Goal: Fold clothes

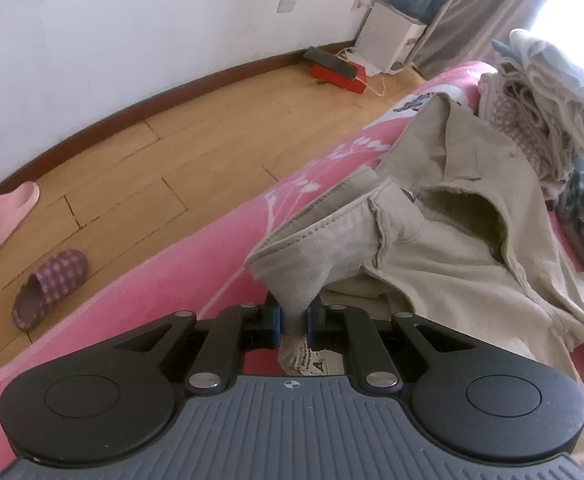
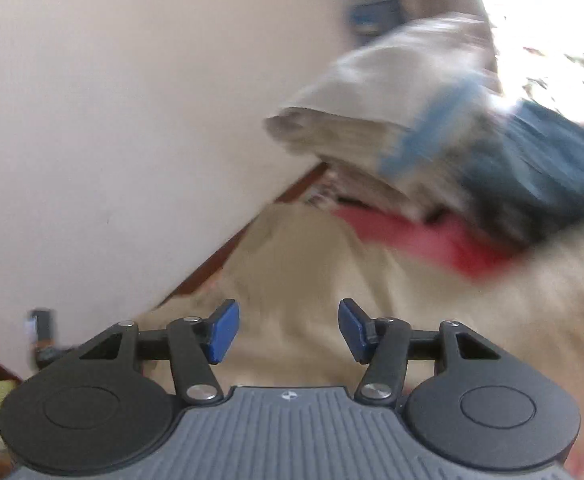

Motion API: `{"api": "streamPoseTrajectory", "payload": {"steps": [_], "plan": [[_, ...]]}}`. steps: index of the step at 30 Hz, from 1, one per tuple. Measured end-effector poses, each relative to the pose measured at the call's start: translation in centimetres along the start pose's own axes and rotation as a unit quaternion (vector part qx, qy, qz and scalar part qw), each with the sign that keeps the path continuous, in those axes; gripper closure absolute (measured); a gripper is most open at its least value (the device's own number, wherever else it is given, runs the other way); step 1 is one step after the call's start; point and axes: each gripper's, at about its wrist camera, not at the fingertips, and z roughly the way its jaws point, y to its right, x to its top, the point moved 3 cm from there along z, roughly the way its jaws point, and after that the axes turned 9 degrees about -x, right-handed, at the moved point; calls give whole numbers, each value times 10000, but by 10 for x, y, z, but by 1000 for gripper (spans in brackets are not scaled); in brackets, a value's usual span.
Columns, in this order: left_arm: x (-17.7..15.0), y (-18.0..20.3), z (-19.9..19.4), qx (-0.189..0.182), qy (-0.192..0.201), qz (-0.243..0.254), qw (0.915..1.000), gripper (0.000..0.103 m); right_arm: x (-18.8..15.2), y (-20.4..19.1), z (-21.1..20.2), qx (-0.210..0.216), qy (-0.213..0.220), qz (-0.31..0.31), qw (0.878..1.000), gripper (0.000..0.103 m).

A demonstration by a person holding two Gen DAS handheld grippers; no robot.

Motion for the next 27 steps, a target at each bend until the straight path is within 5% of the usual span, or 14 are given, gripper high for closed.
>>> {"api": "streamPoseTrajectory", "payload": {"steps": [7,13,17,22,27], "plan": [[-13,-4,-8,-78,-83,97,9999,93,55,-75,156,393,-634,-1159,9905,54],[-33,7,-15,-72,-292,513,9982,94,31,-128,229,727,-1341,-1899,9699,55],[-38,7,-14,-93,-414,561,9975,93,-10,-140,244,495,-1464,-2807,9473,53],[-42,3,-10,-91,-407,621,9972,93,-27,-155,230,317,-1130,-3228,9391,53],[-42,1,-7,-70,-385,573,9976,93,-51,-174,245,-321,-1086,-3997,9096,60]]}}
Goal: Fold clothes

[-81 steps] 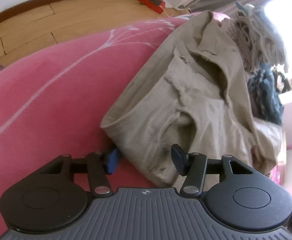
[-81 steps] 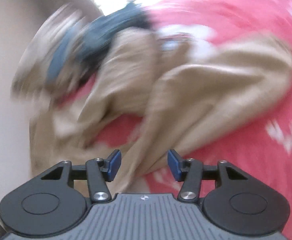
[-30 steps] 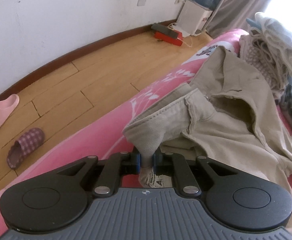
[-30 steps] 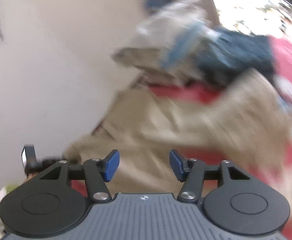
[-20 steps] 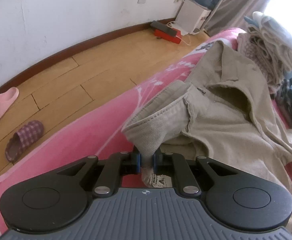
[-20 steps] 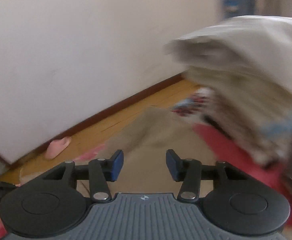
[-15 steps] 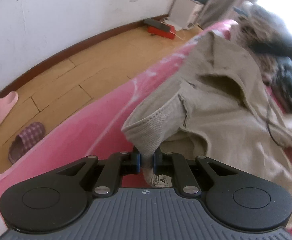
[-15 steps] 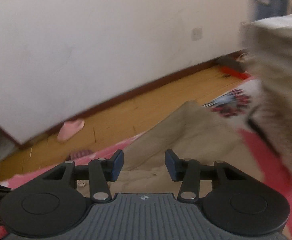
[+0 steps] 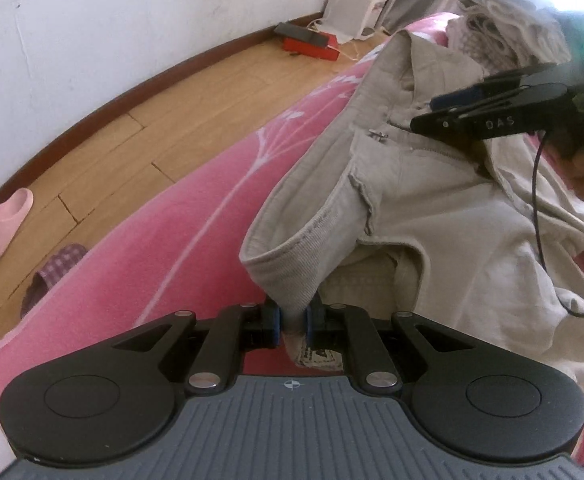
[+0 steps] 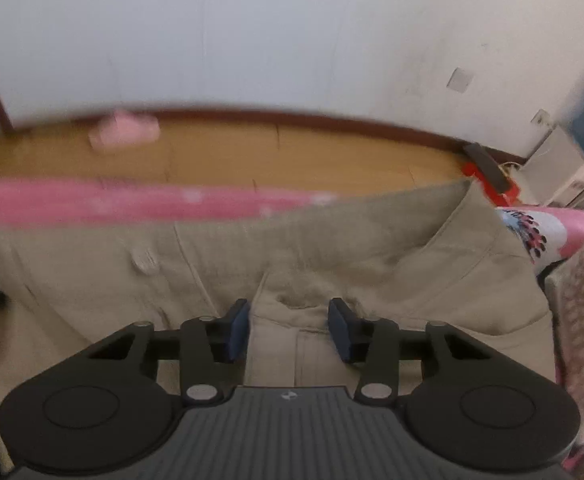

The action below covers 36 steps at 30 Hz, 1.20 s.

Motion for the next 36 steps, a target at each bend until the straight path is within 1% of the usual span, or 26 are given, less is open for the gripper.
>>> {"api": "streamPoseTrajectory", "payload": {"steps": [1,2,3,4,5,7,8,9,12,16,17,19,20,22,23,24,25,26,28,29,30,31,33,34,35,36], "plan": [[1,-1,0,-8,0,-43,10000,93,0,-2,1,-98,16,30,9999,62],[1,-1,0,-13,5,-53,10000,93,0,-2,-3,-206,119,199,9995,84],[1,-2,0,-15,12,-48,10000,93,0,0,-10,-318,248,407,9984,97],[1,-2,0,-17,19,-43,10000,93,0,1,-17,-429,376,614,9965,97],[0,-2,0,-21,28,-32,10000,93,2,6,-26,-378,594,959,9929,97],[-1,-2,0,-27,51,21,10000,93,5,16,-46,-74,1089,1698,9794,96],[-1,-2,0,-25,62,47,10000,93,7,21,-56,120,1324,1985,9710,96],[-2,-2,-1,-23,70,63,10000,93,8,22,-62,203,1501,2135,9651,96],[-3,-3,-1,-21,81,70,9999,93,7,20,-56,265,1591,2223,9615,96],[-3,-3,-1,-22,80,101,9999,92,-1,17,-58,654,1756,2323,9544,96],[-3,-3,-1,-10,84,134,9999,92,-3,15,-48,757,1648,2323,9556,96],[-4,-3,0,15,93,184,9998,92,-7,11,-23,981,1349,2353,9575,95],[-4,-2,0,23,91,200,9998,92,-9,9,-10,1093,1199,2366,9579,91],[-4,-2,0,36,85,223,9997,92,-15,10,17,1424,772,2635,9510,90],[-3,-1,0,37,79,234,9997,92,-14,16,18,1632,692,2753,9449,86],[-3,-1,-1,36,72,243,9997,92,-12,24,16,1851,652,2860,9379,73],[-3,-2,-1,29,72,240,9997,91,-11,32,13,2068,612,2965,9304,66],[-3,-3,-1,18,77,230,9997,91,-9,42,3,2299,720,3013,9226,60],[-3,-4,-1,-3,86,210,9997,90,-4,67,-27,2594,1311,2907,9116,53],[-3,-5,-1,-13,90,200,9998,90,-2,81,-39,2578,1590,2783,9115,46],[-3,-5,-1,-21,86,195,9998,89,2,95,-43,2378,1675,2647,9194,42],[-3,-5,-1,-28,78,193,9998,89,7,109,-44,2137,1706,2510,9286,42],[-2,-5,0,-42,61,190,9998,89,16,130,-21,1400,1353,2271,9542,42],[-1,-6,0,-49,52,188,9998,89,20,141,-8,1011,1146,2147,9646,42],[-1,-6,1,-62,44,185,9998,89,24,146,10,683,874,2008,9733,42],[-1,-7,1,-81,39,174,9998,89,25,145,26,474,643,1874,9790,42]]}}
